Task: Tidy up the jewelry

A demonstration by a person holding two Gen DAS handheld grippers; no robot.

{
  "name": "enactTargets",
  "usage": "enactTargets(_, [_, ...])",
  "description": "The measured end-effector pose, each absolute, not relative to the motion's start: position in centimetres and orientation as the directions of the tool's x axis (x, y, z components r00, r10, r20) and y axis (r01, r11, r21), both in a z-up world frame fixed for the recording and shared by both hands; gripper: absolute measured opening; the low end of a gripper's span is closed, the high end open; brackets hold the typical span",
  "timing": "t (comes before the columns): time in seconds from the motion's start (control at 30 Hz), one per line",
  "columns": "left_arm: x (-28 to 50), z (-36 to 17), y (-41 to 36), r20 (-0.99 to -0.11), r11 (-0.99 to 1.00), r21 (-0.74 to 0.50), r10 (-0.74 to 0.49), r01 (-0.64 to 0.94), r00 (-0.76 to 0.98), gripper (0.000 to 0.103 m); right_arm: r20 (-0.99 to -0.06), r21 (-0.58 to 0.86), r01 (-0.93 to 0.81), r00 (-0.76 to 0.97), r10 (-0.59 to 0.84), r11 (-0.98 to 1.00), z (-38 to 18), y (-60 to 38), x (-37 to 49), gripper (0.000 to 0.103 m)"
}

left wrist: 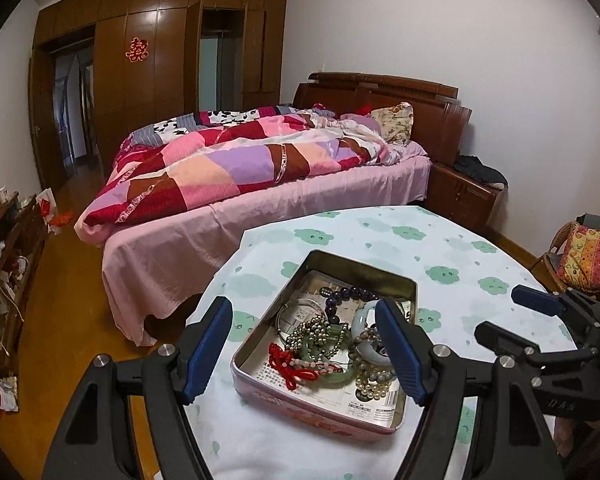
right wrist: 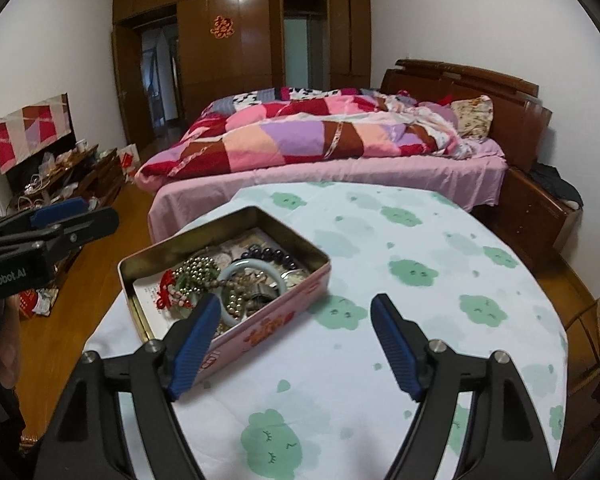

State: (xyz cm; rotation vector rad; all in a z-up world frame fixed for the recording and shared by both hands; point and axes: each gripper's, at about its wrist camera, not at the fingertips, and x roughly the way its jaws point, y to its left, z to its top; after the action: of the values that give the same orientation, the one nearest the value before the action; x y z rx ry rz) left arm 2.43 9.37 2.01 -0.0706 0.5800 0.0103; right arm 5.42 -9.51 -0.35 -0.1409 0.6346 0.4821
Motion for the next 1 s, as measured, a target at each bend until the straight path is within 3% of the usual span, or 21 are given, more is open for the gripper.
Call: enactTargets(1.0, [1.9,2.4,8.7,-0.548,0.999,-0.036,0.001,-0.024,0.836,0.074,-0.557,0.001,-0.451,0.741,0.375,0.892,0.6,-10.8,4.3,0.084])
